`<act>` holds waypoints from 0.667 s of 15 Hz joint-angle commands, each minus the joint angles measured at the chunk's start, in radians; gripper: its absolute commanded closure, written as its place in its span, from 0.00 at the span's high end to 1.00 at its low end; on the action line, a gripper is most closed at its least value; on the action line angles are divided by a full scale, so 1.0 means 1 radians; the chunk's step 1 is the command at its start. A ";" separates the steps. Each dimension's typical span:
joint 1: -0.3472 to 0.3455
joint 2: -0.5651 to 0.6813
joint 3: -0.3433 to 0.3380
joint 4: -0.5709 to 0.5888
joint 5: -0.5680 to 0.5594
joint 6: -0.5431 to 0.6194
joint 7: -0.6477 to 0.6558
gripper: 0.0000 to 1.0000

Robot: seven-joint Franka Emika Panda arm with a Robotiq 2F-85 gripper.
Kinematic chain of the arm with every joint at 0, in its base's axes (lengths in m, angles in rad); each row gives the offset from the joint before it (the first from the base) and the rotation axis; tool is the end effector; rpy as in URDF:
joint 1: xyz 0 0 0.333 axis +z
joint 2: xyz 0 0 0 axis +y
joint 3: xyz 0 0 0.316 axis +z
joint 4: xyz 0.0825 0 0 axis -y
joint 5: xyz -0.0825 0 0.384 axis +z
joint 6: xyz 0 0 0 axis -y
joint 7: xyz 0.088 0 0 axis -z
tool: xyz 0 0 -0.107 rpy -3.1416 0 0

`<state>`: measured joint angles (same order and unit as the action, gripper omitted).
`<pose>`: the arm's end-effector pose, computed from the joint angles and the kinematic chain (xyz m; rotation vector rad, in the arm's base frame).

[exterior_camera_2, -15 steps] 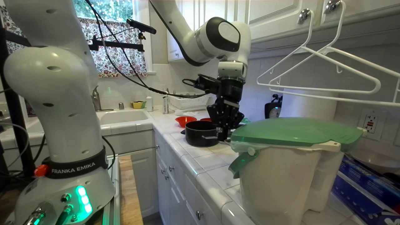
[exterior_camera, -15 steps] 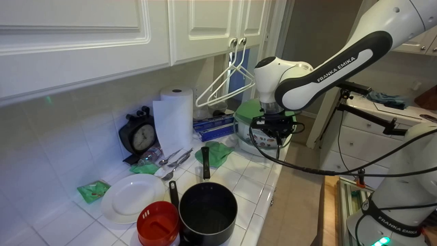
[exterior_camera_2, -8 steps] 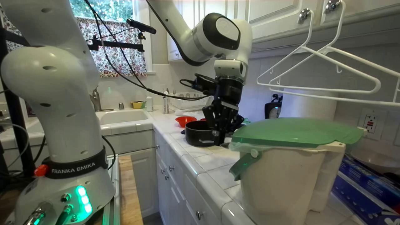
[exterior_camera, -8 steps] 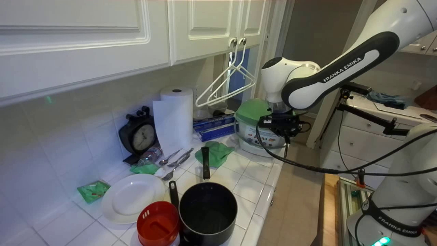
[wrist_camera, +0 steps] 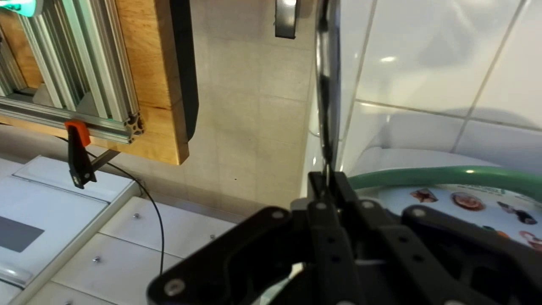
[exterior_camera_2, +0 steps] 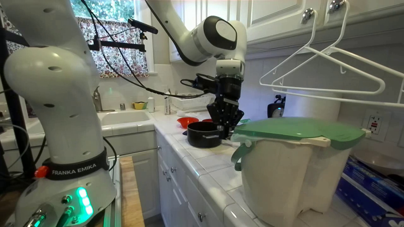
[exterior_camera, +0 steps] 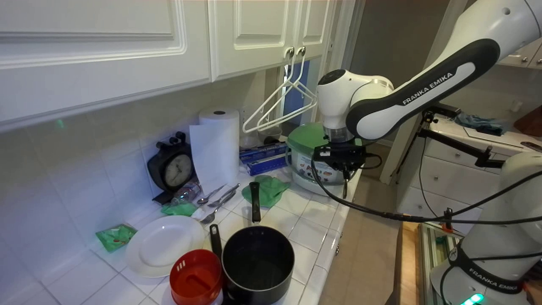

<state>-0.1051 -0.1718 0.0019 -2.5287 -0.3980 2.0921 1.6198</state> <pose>0.4124 -0.0618 0.3214 2.0206 -1.8392 0.0392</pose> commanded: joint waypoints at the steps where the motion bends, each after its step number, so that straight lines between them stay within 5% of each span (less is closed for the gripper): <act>1: 0.024 0.025 0.018 0.040 -0.006 0.031 -0.026 0.03; 10: 0.008 -0.005 -0.009 -0.001 -0.023 0.053 -0.050 0.03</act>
<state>-0.0781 -0.1478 0.0127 -2.5046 -0.3979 2.1257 1.5902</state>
